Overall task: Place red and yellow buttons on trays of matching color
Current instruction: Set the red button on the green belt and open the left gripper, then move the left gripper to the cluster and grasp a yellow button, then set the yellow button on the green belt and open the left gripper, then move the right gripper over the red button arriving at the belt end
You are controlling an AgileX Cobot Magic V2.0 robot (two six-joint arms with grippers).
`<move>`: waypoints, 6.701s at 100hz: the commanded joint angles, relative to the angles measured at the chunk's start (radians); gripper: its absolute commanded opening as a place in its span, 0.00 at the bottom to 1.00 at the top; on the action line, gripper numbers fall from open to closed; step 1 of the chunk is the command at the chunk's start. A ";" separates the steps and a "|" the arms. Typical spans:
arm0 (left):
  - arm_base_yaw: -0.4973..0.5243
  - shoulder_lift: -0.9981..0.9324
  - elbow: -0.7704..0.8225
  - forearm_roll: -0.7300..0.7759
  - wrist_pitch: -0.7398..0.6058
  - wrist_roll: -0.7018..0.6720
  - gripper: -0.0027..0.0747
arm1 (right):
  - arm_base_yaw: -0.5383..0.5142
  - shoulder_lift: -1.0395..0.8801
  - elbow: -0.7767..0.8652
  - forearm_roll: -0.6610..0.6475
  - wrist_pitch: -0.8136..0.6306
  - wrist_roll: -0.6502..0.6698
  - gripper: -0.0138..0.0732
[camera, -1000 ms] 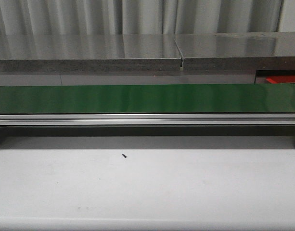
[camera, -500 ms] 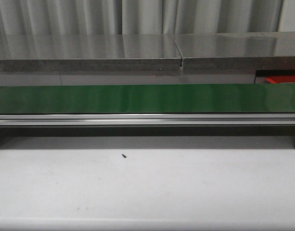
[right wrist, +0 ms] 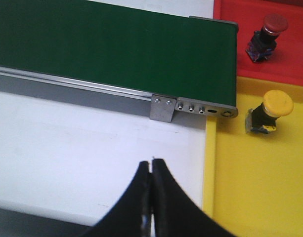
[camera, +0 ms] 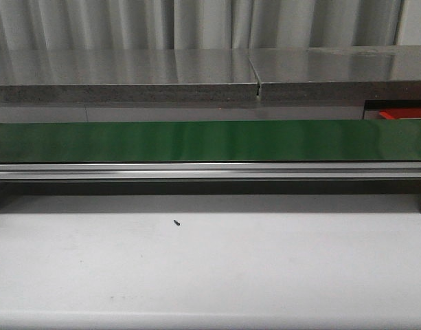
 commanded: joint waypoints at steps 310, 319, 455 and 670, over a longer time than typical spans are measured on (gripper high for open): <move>0.177 -0.111 -0.185 -0.031 0.050 0.069 0.03 | 0.001 -0.002 -0.026 0.010 -0.055 -0.006 0.08; 0.118 -0.111 -0.185 -0.024 0.060 0.084 0.03 | 0.001 -0.002 -0.026 0.010 -0.055 -0.006 0.08; 0.026 0.023 -0.124 0.045 0.074 0.084 0.26 | 0.001 -0.002 -0.026 0.010 -0.054 -0.006 0.08; -0.242 -1.480 0.859 -0.061 -0.152 0.236 0.01 | 0.001 -0.002 -0.028 0.011 -0.184 -0.009 0.08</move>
